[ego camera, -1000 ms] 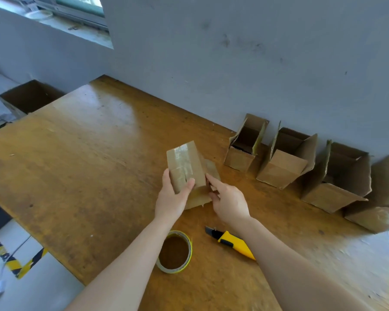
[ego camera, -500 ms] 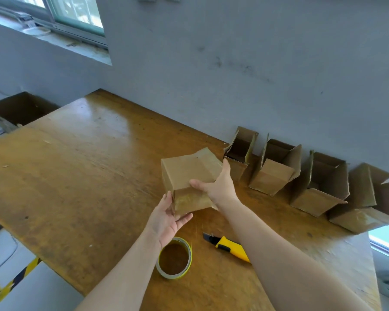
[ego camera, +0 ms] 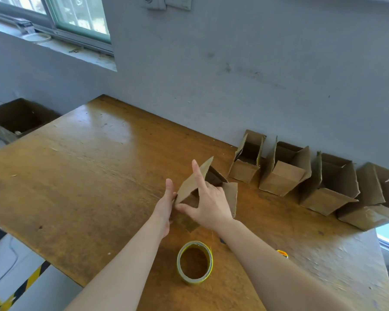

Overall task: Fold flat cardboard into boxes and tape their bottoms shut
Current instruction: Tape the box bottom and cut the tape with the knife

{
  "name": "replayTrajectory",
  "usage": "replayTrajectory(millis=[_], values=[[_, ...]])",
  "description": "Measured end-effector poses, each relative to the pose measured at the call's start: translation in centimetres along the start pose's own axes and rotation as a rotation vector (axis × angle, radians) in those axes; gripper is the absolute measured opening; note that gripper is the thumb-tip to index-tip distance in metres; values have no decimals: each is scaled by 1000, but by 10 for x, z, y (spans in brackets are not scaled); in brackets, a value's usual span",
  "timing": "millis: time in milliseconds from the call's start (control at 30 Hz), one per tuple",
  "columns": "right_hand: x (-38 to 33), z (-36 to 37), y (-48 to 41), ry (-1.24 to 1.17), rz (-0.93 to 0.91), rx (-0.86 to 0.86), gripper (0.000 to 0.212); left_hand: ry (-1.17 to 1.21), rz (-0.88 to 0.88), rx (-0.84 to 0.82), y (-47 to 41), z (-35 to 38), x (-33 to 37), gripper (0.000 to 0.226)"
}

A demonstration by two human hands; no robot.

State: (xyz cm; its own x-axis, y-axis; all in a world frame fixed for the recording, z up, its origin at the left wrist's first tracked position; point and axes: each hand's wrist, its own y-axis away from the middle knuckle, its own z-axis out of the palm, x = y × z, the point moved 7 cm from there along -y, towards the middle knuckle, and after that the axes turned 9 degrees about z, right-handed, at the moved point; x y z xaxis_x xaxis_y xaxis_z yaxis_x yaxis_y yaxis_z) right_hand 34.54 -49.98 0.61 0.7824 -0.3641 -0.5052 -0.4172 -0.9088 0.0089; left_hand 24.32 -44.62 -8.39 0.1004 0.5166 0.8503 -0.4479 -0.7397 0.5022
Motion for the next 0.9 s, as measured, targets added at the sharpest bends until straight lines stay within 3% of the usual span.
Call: replayTrajectory(millis=[100, 167, 267, 333, 467, 600, 767, 900], values=[[7, 11, 4, -264, 104, -105, 105, -102, -41, 17, 5, -8, -1, 112], [11, 11, 9, -266, 115, -95, 87, -67, -27, 16, 10, -10, -3, 109], [15, -3, 20, 7, 65, 182, 56, -95, 77, 66, 22, -13, -1, 95], [27, -6, 29, 57, 214, 255, 58, -198, 167, 114, 30, -16, 0, 81], [56, 11, 39, -234, 577, 90, 72, -564, 312, 232, 35, -19, -1, 43], [51, 19, 40, -268, 516, 62, 52, -721, 411, 222, 37, -12, 12, 39], [49, 11, 19, -299, 473, 56, 62, -777, 520, 146, 20, -6, 48, 39], [52, -5, -11, -335, 523, 190, 60, -790, 610, 17, -9, 10, 84, 39]])
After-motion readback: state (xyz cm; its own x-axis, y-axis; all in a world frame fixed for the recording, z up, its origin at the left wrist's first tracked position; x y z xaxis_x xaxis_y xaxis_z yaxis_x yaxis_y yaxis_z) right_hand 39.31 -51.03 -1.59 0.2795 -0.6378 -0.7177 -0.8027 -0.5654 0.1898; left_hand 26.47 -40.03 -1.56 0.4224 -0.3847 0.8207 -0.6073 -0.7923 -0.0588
